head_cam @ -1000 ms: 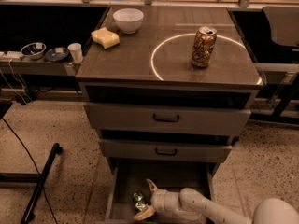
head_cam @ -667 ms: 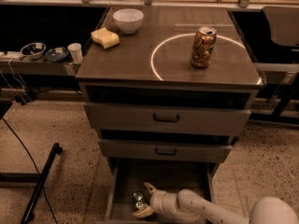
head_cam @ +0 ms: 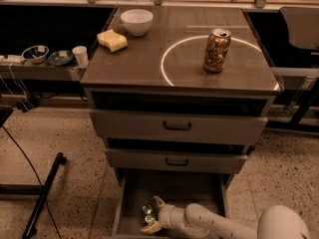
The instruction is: Pick green can from bottom drawer and place on counter
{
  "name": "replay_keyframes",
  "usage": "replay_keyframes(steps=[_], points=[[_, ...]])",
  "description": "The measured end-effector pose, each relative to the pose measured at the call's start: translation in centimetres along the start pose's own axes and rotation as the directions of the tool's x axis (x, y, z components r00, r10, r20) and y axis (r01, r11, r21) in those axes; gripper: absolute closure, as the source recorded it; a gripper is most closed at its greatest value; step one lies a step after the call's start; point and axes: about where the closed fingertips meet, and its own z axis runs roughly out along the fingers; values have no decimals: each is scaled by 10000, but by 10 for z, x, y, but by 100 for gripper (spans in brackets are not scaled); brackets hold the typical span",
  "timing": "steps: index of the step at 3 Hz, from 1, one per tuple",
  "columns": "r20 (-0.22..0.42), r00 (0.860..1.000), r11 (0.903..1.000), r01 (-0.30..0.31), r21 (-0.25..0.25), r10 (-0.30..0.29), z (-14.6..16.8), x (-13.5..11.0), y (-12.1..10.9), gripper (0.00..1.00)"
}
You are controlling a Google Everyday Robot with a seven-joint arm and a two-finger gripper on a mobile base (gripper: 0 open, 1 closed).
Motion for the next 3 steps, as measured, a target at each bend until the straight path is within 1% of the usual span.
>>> replay_keyframes(steps=[1,2,3], points=[[-311,9994,9996,-169,220,176,3,19,-4,9],[-522,9982,9990,-273,353,291,5,32,-5,11],[-641,9968,9981,-444,436,472,6,43,-7,27]])
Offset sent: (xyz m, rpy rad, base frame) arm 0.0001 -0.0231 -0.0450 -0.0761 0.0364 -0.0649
